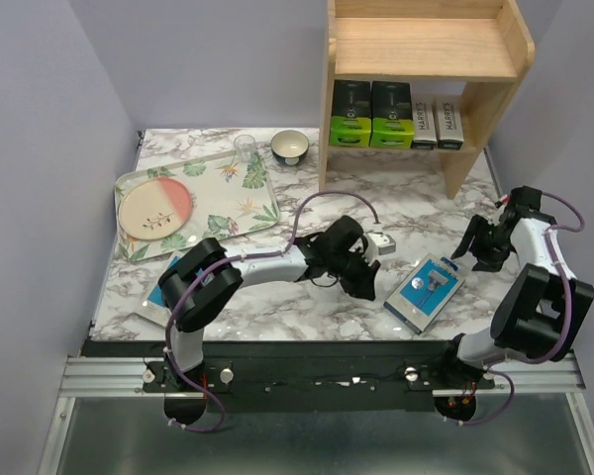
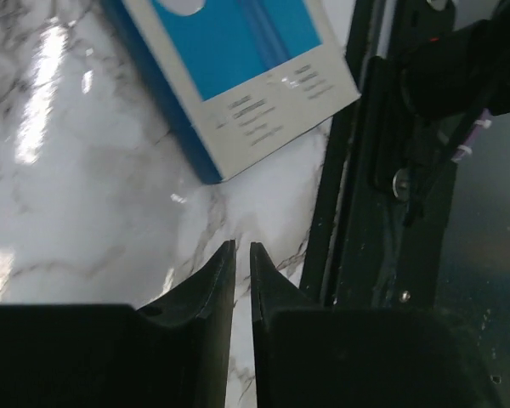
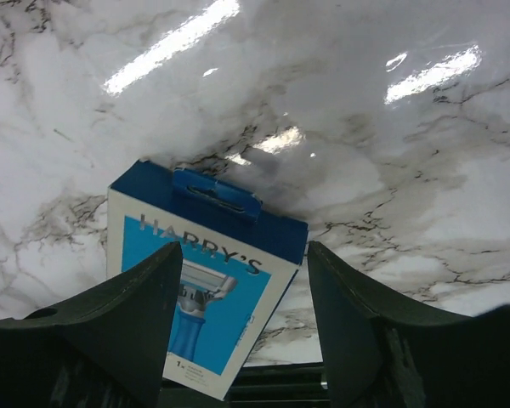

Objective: Place and organize the shaving razors onto the shelf

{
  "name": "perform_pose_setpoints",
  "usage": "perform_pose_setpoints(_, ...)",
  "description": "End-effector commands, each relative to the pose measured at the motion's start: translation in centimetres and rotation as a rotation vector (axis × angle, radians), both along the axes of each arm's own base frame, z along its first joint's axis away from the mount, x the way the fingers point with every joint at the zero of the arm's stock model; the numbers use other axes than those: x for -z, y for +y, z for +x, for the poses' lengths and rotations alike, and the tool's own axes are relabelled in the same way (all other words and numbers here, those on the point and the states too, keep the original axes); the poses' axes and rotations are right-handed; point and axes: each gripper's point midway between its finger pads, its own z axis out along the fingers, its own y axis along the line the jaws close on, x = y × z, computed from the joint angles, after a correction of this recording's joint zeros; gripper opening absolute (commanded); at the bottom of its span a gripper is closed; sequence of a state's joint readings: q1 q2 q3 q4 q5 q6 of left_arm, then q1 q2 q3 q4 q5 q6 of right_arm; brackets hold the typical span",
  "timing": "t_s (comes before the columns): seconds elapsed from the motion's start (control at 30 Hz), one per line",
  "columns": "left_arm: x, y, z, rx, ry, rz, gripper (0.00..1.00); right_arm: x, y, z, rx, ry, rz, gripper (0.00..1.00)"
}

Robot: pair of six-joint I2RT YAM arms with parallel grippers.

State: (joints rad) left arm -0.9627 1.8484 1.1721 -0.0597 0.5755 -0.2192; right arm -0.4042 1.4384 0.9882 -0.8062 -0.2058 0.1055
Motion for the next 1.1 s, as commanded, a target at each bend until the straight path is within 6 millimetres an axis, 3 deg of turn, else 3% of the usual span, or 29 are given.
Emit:
perform_pose_setpoints(0.0,-2.1,-5.3,-3.6,0.200,-0.025,-0.216,0.17,0.6,-1.1,1.5,0.018,0.009,0.010,0.68)
perform_pose_setpoints(0.13,-0.6,-7.8,-5.7,0.259,0.011,-0.218,0.12,2.3,-0.3,0.8,0.005,0.054,0.056,0.69)
perform_pose_setpoints(0.2,0.3,-8.8,-5.5,0.255,0.011,-0.204,0.12,2.9,0.3,0.6,-0.001,0.062,0.090,0.70)
perform_pose_setpoints(0.37,2.6,-9.6,-3.0,0.180,-0.027,-0.145,0.11,4.3,1.8,-0.6,0.011,0.092,0.156,0.70)
perform_pose_setpoints(0.5,2.9,-9.3,-0.4,0.104,-0.024,-0.121,0.11,4.7,2.5,-0.7,0.038,0.100,0.195,0.69)
perform_pose_setpoints(0.57,3.0,-8.4,1.1,0.060,-0.028,-0.100,0.10,5.1,3.4,-1.2,0.048,0.114,0.240,0.67)
perform_pose_setpoints(0.63,3.4,-6.6,3.9,-0.008,-0.035,-0.067,0.10,5.4,4.8,-1.6,0.063,0.134,0.300,0.65)
perform_pose_setpoints(0.67,3.3,-5.8,4.9,-0.028,-0.043,-0.057,0.10,5.4,5.8,-1.8,0.047,0.142,0.317,0.63)
perform_pose_setpoints(0.7,3.5,-4.5,7.1,-0.080,-0.055,-0.038,0.10,5.7,7.1,-2.5,0.038,0.164,0.357,0.62)
perform_pose_setpoints(0.8,3.4,-1.8,10.0,-0.132,-0.079,-0.005,0.10,5.7,11.1,-3.2,-0.015,0.196,0.436,0.62)
perform_pose_setpoints(0.83,3.3,-0.5,12.0,-0.178,-0.087,0.003,0.10,5.7,12.4,-3.8,-0.006,0.219,0.461,0.62)
perform_pose_setpoints(0.97,1.1,3.0,14.9,-0.255,-0.122,0.017,0.10,4.9,18.2,-4.8,-0.139,0.258,0.527,0.63)
perform_pose_setpoints(1.03,0.3,4.5,15.6,-0.294,-0.129,0.035,0.13,4.2,19.2,-4.6,-0.175,0.259,0.540,0.64)
perform_pose_setpoints(1.07,-1.3,6.0,16.1,-0.337,-0.147,0.031,0.15,3.6,19.5,-4.0,-0.190,0.252,0.542,0.65)
